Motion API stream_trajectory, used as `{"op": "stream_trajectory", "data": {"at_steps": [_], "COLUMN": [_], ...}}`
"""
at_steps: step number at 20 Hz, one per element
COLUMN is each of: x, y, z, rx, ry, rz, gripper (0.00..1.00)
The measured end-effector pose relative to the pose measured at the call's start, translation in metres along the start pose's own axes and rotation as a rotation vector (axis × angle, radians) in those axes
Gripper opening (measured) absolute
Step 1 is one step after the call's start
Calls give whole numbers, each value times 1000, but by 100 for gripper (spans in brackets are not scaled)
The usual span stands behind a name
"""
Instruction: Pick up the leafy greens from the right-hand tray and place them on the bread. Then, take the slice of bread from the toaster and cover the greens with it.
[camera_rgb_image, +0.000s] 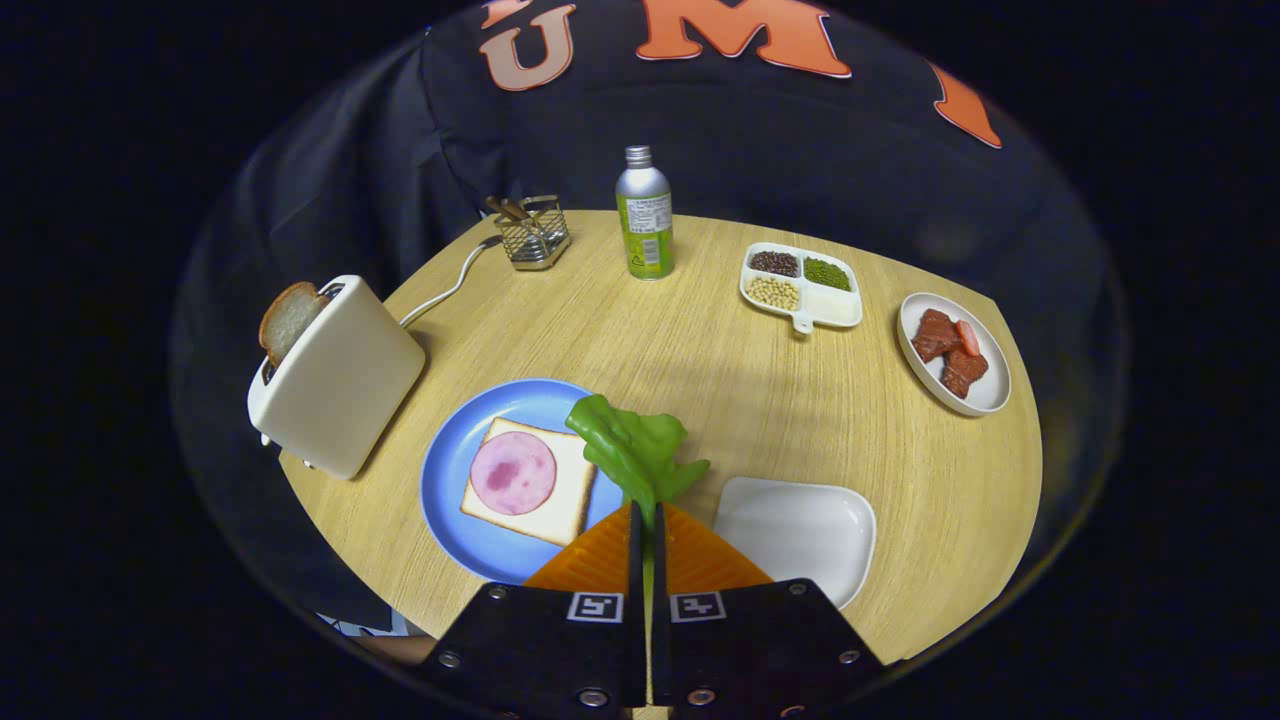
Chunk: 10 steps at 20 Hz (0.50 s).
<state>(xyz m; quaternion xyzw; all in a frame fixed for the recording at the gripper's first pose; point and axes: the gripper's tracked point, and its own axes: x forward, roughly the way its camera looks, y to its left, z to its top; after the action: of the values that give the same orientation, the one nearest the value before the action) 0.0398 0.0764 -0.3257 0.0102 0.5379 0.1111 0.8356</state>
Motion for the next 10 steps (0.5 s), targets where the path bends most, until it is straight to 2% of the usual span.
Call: {"op": "stream_trajectory", "data": {"at_steps": [7, 10], "x": [33, 47], "y": [47, 60], "z": [4, 5], "rx": [8, 9], "ry": [34, 51], "rz": [71, 76], "gripper": [3, 3]}}
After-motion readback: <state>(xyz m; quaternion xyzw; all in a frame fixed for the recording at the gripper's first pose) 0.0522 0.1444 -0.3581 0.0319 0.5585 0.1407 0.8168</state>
